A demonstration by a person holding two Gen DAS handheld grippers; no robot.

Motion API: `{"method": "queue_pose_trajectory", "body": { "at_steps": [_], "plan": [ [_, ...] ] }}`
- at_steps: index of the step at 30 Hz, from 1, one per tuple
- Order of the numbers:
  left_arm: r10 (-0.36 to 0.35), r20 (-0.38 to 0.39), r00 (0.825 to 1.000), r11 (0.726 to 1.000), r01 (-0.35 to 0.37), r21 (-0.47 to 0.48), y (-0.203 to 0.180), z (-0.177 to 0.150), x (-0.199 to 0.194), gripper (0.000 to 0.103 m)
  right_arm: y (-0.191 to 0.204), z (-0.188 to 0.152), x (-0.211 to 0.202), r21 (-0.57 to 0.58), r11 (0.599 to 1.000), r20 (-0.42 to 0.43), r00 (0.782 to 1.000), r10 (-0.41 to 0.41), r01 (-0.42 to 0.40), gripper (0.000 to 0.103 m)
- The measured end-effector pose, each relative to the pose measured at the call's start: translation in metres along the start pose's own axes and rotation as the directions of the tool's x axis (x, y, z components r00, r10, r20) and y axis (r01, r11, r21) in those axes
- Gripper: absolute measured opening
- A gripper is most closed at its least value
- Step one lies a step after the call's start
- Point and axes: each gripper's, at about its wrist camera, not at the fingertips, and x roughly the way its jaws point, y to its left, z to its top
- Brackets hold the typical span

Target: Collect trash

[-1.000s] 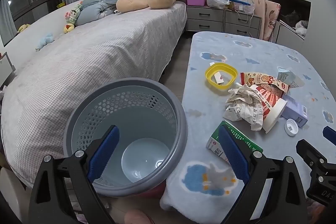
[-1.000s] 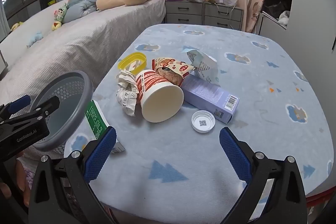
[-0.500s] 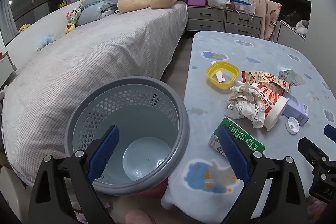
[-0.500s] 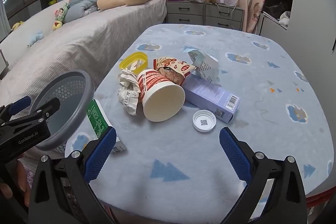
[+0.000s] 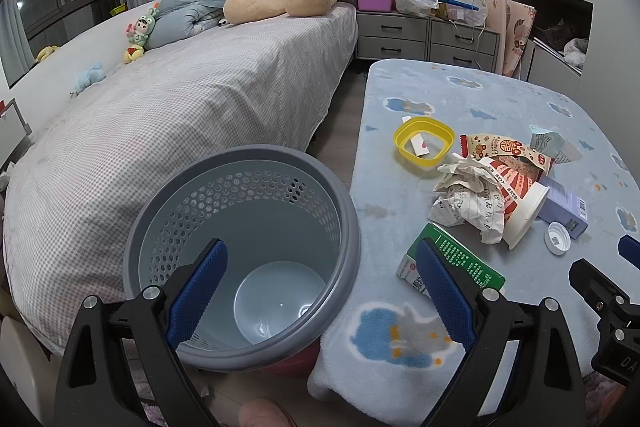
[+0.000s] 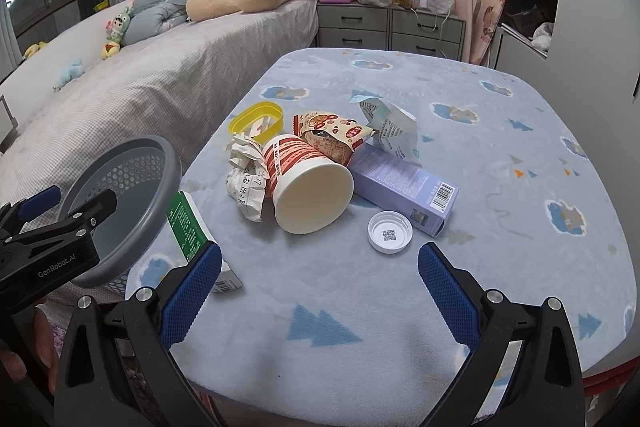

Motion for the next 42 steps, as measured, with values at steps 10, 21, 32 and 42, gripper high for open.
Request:
{"method": "queue_pose_trajectory", "body": {
  "at_steps": [10, 21, 32, 42],
  "plan": [
    [0.003, 0.001, 1.000, 1.000, -0.003, -0.002, 0.0021, -0.0016, 0.0006, 0.091, -0.0005, -0.0001, -0.0005, 0.002, 1.000, 0.002, 1.000, 0.001, -0.001, 0.097],
    [0.004, 0.001, 1.000, 1.000, -0.004, 0.000, 0.0015, -0.0011, 0.0005, 0.091, -0.0008, -0.0001, -0.0021, 0.003, 1.000, 0.003, 1.000, 0.002, -0.002, 0.097],
    [0.004, 0.001, 1.000, 1.000, -0.004, 0.000, 0.0017, -0.0011, 0.0005, 0.091, -0.0015, -0.0003, -0.0022, 0.003, 1.000, 0.005, 1.000, 0.002, -0.002, 0.097],
    [0.005, 0.001, 1.000, 1.000, -0.005, 0.001, 0.0014, -0.0010, 0.0005, 0.091, -0.0016, -0.0001, -0.0021, 0.004, 1.000, 0.004, 1.000, 0.003, -0.003, 0.097]
  ]
}}
